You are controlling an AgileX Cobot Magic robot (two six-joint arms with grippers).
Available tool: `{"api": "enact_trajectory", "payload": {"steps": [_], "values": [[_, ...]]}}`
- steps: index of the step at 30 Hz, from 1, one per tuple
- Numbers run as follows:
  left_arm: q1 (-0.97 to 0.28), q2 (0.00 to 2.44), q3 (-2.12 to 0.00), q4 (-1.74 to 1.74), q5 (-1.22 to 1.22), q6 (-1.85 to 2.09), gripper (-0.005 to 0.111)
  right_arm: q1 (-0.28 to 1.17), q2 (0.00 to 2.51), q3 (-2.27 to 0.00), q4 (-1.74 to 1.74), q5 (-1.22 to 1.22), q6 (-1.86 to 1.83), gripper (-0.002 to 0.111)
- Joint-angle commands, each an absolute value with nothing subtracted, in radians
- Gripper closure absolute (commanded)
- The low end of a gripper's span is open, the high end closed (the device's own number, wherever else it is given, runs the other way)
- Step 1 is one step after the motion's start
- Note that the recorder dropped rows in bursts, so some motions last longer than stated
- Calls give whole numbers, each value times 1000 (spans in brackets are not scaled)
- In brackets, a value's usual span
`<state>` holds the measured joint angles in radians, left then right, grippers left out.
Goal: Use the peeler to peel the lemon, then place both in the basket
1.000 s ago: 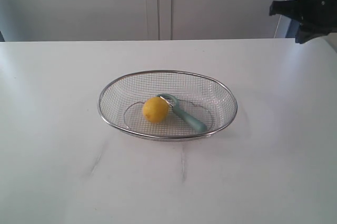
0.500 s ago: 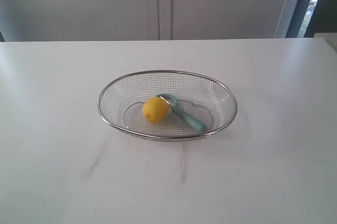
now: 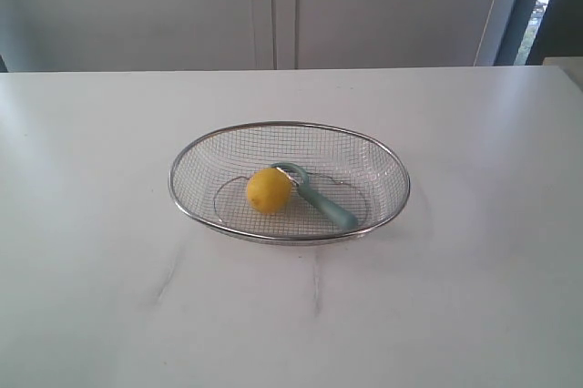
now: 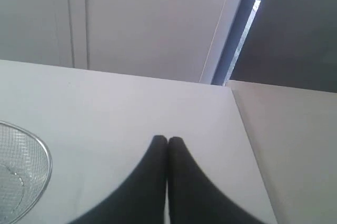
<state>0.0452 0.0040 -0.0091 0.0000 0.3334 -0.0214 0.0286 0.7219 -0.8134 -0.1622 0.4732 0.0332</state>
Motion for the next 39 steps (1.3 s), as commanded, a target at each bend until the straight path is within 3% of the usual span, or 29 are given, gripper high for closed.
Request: {"api": "enact_trajectory", "payload": {"steps": [1,7,14,29,39], "values": [[49,0,0,-6,341,-27,107,21,549,-646,-168,440,28,108],[49,0,0,-6,341,-27,107,11,263,-457,-166,440,28,108],[49,0,0,-6,341,-27,107,-133,36,-328,-120,448,58,108],[49,0,0,-6,341,-27,107,-133,0,-322,-120,448,56,108],[49,0,0,-6,341,-27,107,-133,0,-170,-43,415,56,108]]}}
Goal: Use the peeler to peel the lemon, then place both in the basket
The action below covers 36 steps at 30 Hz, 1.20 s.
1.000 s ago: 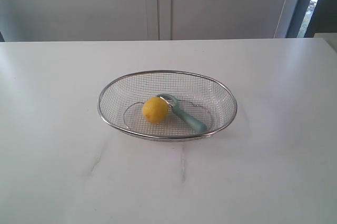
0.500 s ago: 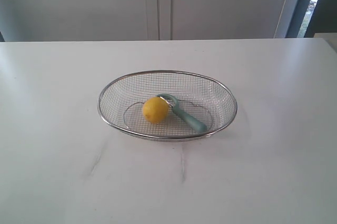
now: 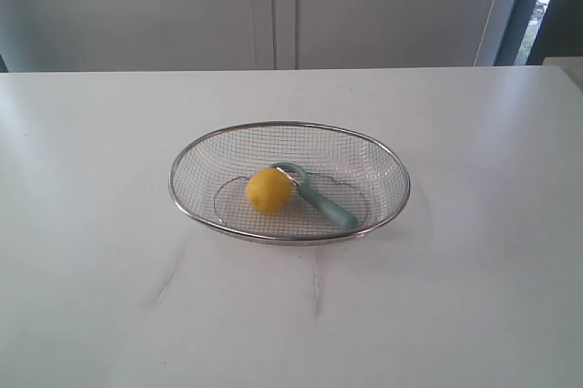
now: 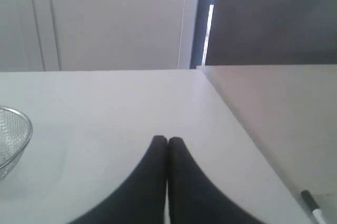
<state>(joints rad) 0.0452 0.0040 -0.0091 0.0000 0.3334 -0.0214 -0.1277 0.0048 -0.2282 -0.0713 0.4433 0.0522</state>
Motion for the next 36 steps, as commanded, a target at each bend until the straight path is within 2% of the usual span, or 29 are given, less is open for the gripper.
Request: {"api": "enact_trajectory", "payload": {"steps": [1,12,36], "values": [[49,0,0,-6,341,-27,107,-133,0,-153,-41,409,56,108],[49,0,0,-6,341,-27,107,-133,0,-38,-37,382,56,108],[49,0,0,-6,341,-27,107,-133,0,0,-33,340,56,108]]}}
